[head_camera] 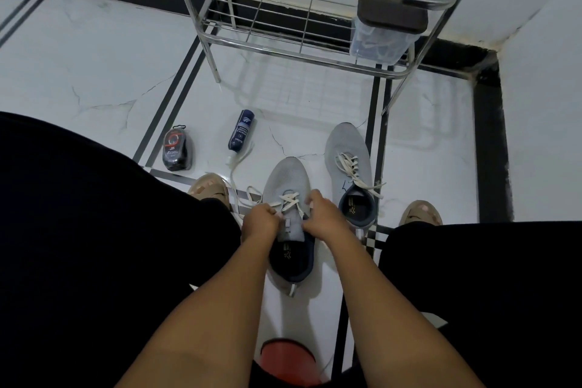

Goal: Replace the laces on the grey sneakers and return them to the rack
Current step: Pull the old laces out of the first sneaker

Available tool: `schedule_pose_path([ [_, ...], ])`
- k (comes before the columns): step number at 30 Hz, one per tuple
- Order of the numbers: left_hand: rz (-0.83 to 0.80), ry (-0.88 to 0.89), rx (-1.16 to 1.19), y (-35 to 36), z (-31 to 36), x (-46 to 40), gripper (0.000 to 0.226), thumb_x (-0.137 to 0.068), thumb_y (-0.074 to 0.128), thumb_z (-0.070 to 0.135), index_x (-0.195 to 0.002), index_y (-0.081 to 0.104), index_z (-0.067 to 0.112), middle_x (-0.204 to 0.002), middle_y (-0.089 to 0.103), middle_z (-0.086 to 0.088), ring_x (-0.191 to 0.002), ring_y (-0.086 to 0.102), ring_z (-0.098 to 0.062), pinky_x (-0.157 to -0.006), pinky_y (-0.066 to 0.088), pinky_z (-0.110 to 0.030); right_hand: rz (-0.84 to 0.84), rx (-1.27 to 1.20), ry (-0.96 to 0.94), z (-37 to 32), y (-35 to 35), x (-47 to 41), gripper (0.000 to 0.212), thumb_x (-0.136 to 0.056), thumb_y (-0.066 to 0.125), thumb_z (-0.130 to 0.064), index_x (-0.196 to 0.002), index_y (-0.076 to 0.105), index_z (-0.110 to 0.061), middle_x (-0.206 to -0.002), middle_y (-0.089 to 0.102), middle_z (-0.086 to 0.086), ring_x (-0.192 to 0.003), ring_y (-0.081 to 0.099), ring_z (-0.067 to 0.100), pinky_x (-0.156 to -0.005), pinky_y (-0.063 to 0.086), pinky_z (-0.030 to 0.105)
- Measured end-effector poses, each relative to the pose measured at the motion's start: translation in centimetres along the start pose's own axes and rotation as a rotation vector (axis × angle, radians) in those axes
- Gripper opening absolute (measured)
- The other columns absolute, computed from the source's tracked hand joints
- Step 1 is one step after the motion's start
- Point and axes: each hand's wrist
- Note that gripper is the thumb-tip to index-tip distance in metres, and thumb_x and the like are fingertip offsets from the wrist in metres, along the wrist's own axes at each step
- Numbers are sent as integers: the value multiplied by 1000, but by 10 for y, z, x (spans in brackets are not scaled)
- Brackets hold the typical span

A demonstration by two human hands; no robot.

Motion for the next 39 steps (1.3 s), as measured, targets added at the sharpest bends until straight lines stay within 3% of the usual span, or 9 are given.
schedule_pose_path([
  [7, -57, -51, 86, -5, -1, -8, 27, -95, 51, 24, -111, 69, 11, -119, 65, -11, -111, 58, -30, -90, 45, -30, 58, 428, -288, -10, 25, -9, 32, -89, 57, -23, -121, 59, -19, -130, 41, 9, -115, 44, 29, -93, 45, 39],
  [12, -48, -136, 105, -4, -8, -8, 31, -97, 49, 21, -119, 66, 8, -123, 64, -13, -117, 57, -29, -95, 45, -32, 310, -790, 250, 0, -11, -8, 30, -94, 48, -34, -77, 50, -10, -83, 61, 13, -77, 64, 28, -74, 56, 40],
  [17, -70, -118, 43, -3, 2, -7, 30, -95, 50, 27, -115, 66, 11, -124, 61, -12, -112, 58, -32, -87, 45, -31, 257, 114, -156, -11, -1, -22, 25, -89, 56, -28, -111, 67, -23, -129, 46, 3, -117, 49, 26, -95, 42, 36],
  [21, -75, -106, 46, -4, 2, -4, 27, -94, 52, 27, -112, 68, 16, -122, 63, -10, -110, 59, -30, -89, 47, -32, 160, 399, -260, -10, 33, -15, 19, -88, 59, -24, -101, 73, -28, -145, 39, -2, -136, 28, 24, -113, 20, 44],
  [23, -76, -106, 53, -3, 2, -3, 27, -94, 51, 27, -112, 68, 15, -121, 63, -10, -110, 59, -31, -91, 48, -34, 197, 146, -129, -7, 32, -19, 21, -91, 52, -20, -99, 71, -16, -133, 49, 3, -126, 43, 26, -108, 33, 40],
  [28, -90, -117, 106, -1, 1, -4, 27, -94, 51, 26, -111, 68, 14, -120, 63, -13, -110, 58, -32, -94, 49, -36, 269, -1487, 414, -21, -24, -21, 22, -96, 34, -6, -78, 47, -8, -73, 58, 9, -57, 53, 19, -55, 47, 29],
  [34, -89, -94, 84, 2, 2, -5, 24, -95, 51, 25, -107, 67, 13, -117, 64, -11, -108, 58, -30, -84, 43, -29, 85, 156, -82, -20, 1, -16, 19, -90, 58, -34, -94, 70, -21, -106, 64, 3, -99, 60, 25, -92, 41, 36],
  [37, -86, -87, 57, 2, 1, -5, 25, -95, 50, 25, -109, 66, 12, -118, 64, -11, -108, 58, -30, -86, 44, -30, 120, 276, -60, -17, 23, -9, 19, -93, 53, -26, -92, 73, -26, -108, 60, 1, -100, 59, 26, -94, 37, 37],
  [39, -87, -102, 50, 0, 3, -5, 27, -95, 49, 24, -110, 66, 10, -119, 63, -12, -110, 58, -31, -88, 45, -31, 212, -122, 87, -15, 12, -9, 21, -90, 53, -20, -74, 66, -23, -94, 64, 2, -92, 61, 27, -83, 46, 34],
])
Point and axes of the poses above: each hand's wrist, its own x-axis away from the middle knuckle, its own y-axis out of the palm, z = x × y
